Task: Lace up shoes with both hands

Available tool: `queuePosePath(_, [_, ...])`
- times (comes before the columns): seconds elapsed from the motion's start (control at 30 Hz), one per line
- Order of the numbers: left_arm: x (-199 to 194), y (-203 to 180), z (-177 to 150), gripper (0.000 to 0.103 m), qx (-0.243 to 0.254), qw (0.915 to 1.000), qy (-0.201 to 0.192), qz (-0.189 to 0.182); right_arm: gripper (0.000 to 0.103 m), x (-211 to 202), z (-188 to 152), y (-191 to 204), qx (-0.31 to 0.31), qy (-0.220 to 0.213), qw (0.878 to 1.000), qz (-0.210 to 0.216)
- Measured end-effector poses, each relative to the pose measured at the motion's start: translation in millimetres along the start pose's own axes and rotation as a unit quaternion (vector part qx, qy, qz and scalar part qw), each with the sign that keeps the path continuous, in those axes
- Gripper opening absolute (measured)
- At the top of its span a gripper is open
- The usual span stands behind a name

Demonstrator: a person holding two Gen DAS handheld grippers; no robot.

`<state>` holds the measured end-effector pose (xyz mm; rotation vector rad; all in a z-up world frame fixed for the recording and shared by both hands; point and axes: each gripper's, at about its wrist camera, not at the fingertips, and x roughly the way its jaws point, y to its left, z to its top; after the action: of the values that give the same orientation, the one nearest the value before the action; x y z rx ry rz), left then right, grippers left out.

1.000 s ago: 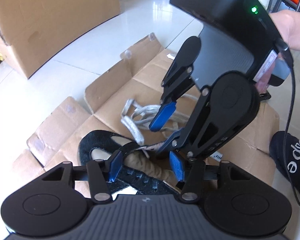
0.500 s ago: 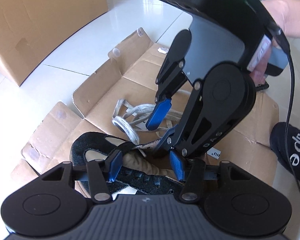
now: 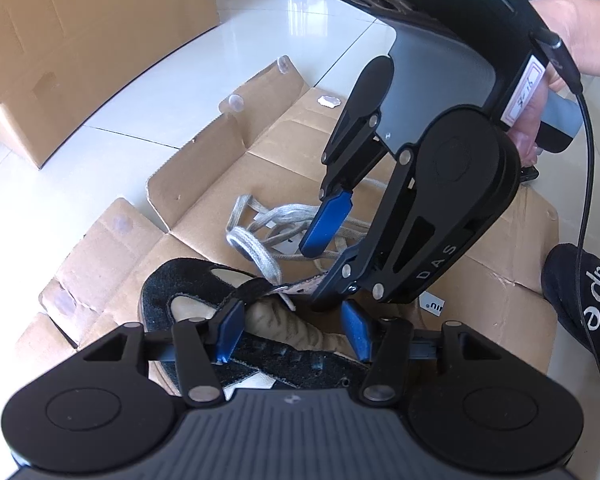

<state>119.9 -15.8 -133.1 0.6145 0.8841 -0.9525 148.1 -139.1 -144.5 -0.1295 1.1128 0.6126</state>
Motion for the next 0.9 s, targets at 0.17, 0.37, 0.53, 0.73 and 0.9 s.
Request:
queuePosePath(0.17, [13.0, 6.2, 1.8, 0.058, -0.003, 1.0, 0.0, 0.006, 0.04, -2.7, -2.5, 1.0, 0.001, 0.002, 1.0, -0.004])
queuePosePath(0.37, [14.6, 6.5, 3.0, 0.058, -0.009, 0.9999, -0.001, 0.007, 0.041, -3.2, -4.5, -0.6, 0.006, 0.002, 1.0, -0.003])
queuePosePath(0.53, [14.2, 4.6, 7.0, 0.058, -0.007, 1.0, -0.006, 0.004, 0.042, -2.9, -5.1, -2.5, 0.005, 0.003, 1.0, -0.002])
queuePosePath(0.73, [12.6, 1.4, 12.2, 0.058, -0.002, 0.9999, -0.01, -0.002, 0.041, -2.4, -8.0, -8.5, 0.018, 0.004, 1.0, 0.007])
queuePosePath(0.9, [14.9, -0.8, 15.6, 0.052, 0.002, 0.9999, -0.013, -0.002, 0.037, -1.9, -8.6, -8.7, 0.018, 0.005, 1.0, 0.01])
